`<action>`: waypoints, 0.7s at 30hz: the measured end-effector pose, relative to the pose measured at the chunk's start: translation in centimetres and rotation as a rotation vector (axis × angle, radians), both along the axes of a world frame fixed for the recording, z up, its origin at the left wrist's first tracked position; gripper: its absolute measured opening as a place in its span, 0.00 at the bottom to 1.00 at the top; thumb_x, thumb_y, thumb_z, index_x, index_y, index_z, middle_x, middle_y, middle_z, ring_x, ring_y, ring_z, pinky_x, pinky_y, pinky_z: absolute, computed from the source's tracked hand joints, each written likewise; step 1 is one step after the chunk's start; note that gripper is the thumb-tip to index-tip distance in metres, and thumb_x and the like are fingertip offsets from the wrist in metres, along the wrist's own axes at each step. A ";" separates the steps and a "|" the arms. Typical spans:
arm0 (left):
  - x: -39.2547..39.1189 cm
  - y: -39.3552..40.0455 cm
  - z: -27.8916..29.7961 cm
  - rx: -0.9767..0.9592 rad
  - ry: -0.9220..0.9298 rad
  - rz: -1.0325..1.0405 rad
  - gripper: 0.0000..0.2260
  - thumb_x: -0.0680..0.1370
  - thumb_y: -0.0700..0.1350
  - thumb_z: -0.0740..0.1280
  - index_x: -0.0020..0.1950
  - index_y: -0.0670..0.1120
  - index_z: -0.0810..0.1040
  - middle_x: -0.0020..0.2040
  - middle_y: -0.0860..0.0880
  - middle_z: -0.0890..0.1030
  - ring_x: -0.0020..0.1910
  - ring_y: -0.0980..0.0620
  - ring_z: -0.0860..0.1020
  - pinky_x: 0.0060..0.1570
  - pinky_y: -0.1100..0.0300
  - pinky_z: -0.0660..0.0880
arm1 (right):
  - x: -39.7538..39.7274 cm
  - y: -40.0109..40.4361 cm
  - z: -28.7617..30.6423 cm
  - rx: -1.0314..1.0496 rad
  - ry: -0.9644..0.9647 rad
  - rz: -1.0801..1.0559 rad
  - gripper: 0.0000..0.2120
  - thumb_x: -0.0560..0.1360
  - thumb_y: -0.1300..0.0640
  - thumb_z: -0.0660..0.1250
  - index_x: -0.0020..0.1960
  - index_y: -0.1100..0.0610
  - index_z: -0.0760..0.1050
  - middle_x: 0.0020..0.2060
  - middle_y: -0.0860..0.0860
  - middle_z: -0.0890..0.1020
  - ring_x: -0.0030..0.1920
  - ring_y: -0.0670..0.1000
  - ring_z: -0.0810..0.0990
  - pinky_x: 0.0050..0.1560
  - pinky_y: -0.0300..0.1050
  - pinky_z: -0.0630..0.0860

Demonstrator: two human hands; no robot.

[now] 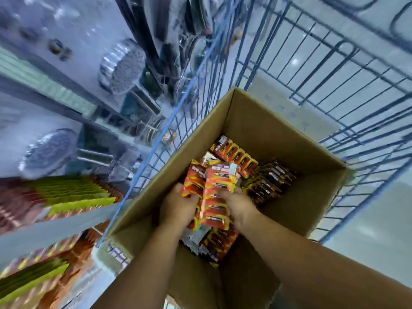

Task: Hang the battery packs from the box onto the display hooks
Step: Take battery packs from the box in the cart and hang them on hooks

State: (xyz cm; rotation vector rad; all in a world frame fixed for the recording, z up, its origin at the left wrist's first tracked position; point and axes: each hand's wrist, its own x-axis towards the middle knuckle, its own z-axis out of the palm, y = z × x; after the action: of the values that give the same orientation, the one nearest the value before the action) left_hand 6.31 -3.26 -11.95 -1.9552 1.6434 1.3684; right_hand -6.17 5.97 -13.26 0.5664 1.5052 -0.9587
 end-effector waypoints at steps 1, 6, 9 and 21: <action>0.5 0.2 1.5 -0.004 0.031 0.019 0.07 0.75 0.54 0.71 0.50 0.54 0.79 0.43 0.54 0.85 0.44 0.46 0.84 0.50 0.48 0.82 | -0.2 0.3 1.7 -0.036 0.015 0.027 0.15 0.81 0.59 0.71 0.66 0.51 0.76 0.55 0.57 0.86 0.52 0.60 0.87 0.52 0.59 0.84; 3.1 1.9 9.1 0.002 0.309 0.191 0.03 0.79 0.46 0.73 0.50 0.53 0.80 0.44 0.50 0.87 0.40 0.48 0.86 0.38 0.50 0.83 | -0.8 2.1 10.3 -0.288 0.074 0.025 0.16 0.80 0.63 0.70 0.66 0.52 0.78 0.54 0.58 0.88 0.52 0.61 0.88 0.50 0.58 0.85; 5.3 2.8 13.9 -0.054 0.493 0.260 0.05 0.81 0.41 0.71 0.52 0.52 0.80 0.44 0.49 0.88 0.37 0.52 0.86 0.35 0.58 0.79 | -0.1 3.3 15.0 -0.395 0.119 -0.013 0.15 0.80 0.60 0.70 0.66 0.54 0.78 0.55 0.60 0.87 0.51 0.62 0.88 0.50 0.58 0.84; 14.7 5.4 32.2 -0.480 0.790 0.613 0.08 0.80 0.53 0.71 0.59 0.56 0.81 0.48 0.46 0.88 0.44 0.41 0.88 0.48 0.36 0.84 | 5.7 1.2 32.7 -0.754 0.245 0.322 0.14 0.81 0.54 0.71 0.64 0.56 0.80 0.52 0.61 0.87 0.48 0.62 0.86 0.49 0.57 0.83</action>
State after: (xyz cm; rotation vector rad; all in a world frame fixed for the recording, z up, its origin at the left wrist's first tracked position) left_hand 21.03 2.14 20.23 -2.5226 1.8808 2.4000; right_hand -0.48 7.16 19.46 -0.3344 1.2586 -1.2629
